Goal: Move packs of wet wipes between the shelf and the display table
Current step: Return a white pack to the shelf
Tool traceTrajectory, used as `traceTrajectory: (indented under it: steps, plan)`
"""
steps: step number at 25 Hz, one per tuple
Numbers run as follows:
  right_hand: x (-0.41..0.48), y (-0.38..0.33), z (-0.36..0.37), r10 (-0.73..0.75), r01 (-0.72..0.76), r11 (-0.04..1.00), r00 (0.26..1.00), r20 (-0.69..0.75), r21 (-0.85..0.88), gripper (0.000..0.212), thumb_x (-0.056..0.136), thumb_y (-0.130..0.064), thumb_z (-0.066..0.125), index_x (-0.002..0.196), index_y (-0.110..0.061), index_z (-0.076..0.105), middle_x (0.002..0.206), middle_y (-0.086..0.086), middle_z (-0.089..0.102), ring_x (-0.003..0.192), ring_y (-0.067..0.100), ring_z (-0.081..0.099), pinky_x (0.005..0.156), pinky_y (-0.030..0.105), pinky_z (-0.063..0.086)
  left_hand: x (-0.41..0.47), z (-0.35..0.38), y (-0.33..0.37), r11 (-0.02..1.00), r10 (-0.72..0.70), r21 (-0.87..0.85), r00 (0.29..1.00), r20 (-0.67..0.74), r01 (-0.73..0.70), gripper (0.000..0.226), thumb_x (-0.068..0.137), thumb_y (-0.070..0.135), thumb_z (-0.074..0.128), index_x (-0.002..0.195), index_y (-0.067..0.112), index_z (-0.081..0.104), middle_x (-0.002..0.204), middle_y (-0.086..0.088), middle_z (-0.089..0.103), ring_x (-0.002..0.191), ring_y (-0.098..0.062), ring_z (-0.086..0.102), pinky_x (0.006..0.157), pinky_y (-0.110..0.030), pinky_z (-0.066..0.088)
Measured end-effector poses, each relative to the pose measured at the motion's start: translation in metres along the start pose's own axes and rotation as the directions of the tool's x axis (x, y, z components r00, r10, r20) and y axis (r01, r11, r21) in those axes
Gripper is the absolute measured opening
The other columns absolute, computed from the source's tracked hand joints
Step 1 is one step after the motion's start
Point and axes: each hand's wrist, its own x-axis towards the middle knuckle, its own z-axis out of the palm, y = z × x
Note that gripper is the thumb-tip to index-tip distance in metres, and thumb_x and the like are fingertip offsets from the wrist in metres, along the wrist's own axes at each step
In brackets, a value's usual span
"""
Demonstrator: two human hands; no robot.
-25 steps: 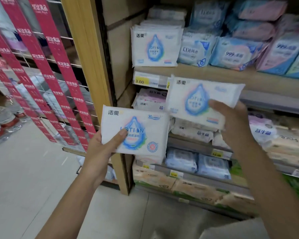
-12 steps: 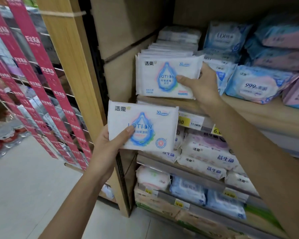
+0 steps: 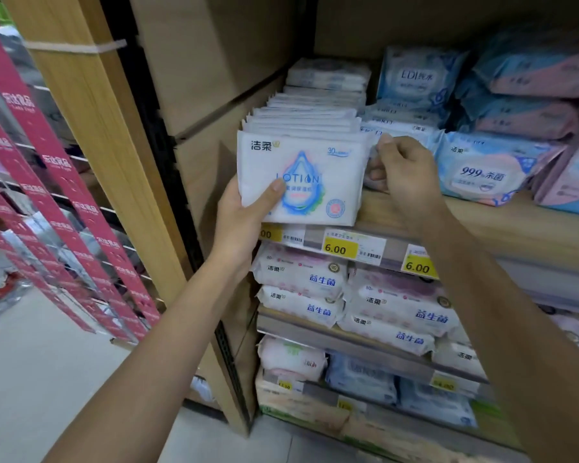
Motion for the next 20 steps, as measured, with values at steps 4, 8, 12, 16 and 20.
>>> traceTrajectory:
  steps: [4, 8, 12, 16, 20]
  plan:
    - [-0.031, 0.002, 0.001, 0.004, -0.016, 0.997, 0.989, 0.15, 0.076, 0.019, 0.092, -0.036, 0.058, 0.106, -0.024, 0.053, 0.098, -0.013, 0.063, 0.087, -0.004, 0.062, 0.078, 0.014, 0.05, 0.02, 0.017, -0.002, 0.945, 0.164, 0.294, 0.985, -0.052, -0.141, 0.028, 0.084, 0.026, 0.071, 0.109, 0.021, 0.06, 0.113, 0.002, 0.068, 0.107, -0.015, 0.065, 0.095, -0.04, 0.051]
    - [-0.041, 0.006, 0.014, -0.015, 0.016, 1.0, 0.985, 0.172, -0.01, 0.062, 0.078, -0.028, 0.076, 0.128, -0.023, 0.04, 0.12, -0.009, 0.06, 0.106, 0.009, 0.062, 0.095, 0.035, 0.051, 0.025, 0.019, -0.012, 0.426, 0.476, 0.884, 0.879, -0.037, -0.193, 0.064, 0.081, 0.045, 0.068, 0.127, 0.004, 0.049, 0.133, -0.014, 0.048, 0.124, -0.029, 0.041, 0.104, -0.032, 0.03]
    - [-0.042, 0.002, 0.019, -0.03, 0.053, 0.986, 0.989, 0.143, -0.158, 0.076, 0.079, -0.015, 0.074, 0.139, -0.016, 0.028, 0.109, -0.012, 0.049, 0.102, 0.015, 0.058, 0.087, 0.03, 0.048, 0.033, 0.018, -0.016, 0.579, 0.312, 0.805, 0.947, -0.073, -0.128, 0.074, 0.083, 0.035, 0.067, 0.141, 0.004, 0.033, 0.139, -0.01, 0.045, 0.128, -0.024, 0.042, 0.107, -0.039, 0.035]
    - [-0.039, 0.0, 0.032, -0.062, 0.082, 0.962, 0.994, 0.086, -0.259, 0.082, 0.077, -0.017, 0.076, 0.141, -0.013, 0.024, 0.117, -0.002, 0.056, 0.107, 0.021, 0.057, 0.082, 0.031, 0.046, 0.046, 0.015, -0.007, 0.639, 0.204, 0.765, 0.976, -0.07, -0.079, 0.07, 0.077, 0.019, 0.072, 0.137, 0.01, 0.038, 0.134, -0.005, 0.048, 0.125, -0.018, 0.045, 0.104, -0.03, 0.038]
    - [-0.033, 0.0, 0.051, -0.113, 0.114, 0.912, 0.993, 0.025, -0.394, 0.089, 0.076, -0.021, 0.076, 0.143, -0.005, 0.02, 0.119, 0.014, 0.06, 0.108, 0.032, 0.057, 0.085, 0.041, 0.049, 0.059, 0.009, -0.003, 0.631, 0.2, 0.773, 0.976, -0.084, -0.063, 0.065, 0.073, 0.016, 0.075, 0.131, 0.012, 0.045, 0.131, -0.004, 0.056, 0.121, -0.021, 0.052, 0.099, -0.035, 0.044]
